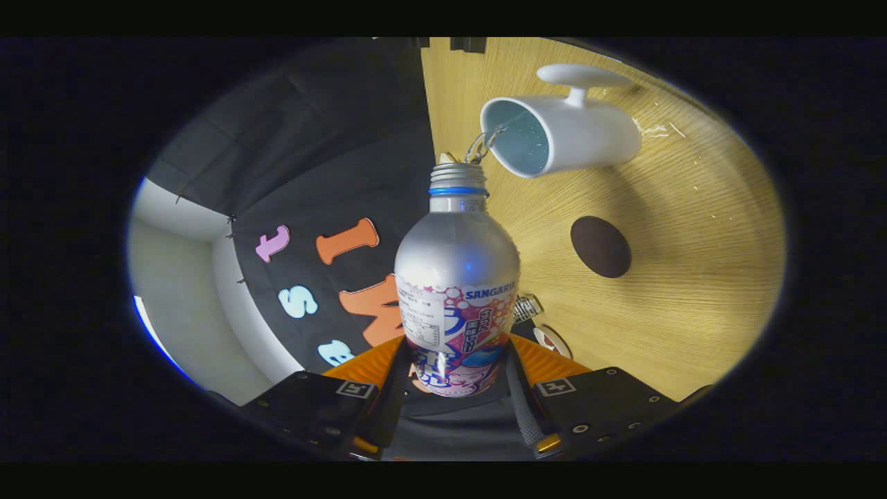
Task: Take the bottle from table, then pour the juice into the cup, finally place the bottle on the coaster
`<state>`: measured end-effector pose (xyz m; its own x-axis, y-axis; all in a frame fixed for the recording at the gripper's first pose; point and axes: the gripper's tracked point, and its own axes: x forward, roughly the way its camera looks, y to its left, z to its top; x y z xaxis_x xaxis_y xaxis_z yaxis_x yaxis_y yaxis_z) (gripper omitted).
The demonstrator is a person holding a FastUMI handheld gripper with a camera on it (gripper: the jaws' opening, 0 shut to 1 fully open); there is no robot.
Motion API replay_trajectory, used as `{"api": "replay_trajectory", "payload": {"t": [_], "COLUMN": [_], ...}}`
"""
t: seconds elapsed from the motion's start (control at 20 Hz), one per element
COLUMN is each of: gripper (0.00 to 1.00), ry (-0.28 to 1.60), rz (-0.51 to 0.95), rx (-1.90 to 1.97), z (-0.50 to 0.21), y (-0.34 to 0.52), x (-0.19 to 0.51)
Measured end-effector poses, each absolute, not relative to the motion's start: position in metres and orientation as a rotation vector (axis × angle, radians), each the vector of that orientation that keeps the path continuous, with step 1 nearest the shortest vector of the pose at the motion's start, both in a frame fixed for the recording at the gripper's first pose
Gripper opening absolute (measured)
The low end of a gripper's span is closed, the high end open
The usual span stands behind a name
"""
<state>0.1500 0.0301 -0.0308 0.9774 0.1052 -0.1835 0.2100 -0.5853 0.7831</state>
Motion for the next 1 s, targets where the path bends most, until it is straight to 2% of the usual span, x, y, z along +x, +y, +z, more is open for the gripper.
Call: {"api": "replay_trajectory", "payload": {"t": [1.0], "gripper": [0.69], "ry": [0.158], "rz": [-0.153], "rx": [2.341], "z": [-0.019], "y": [0.017], "x": [0.154]}}
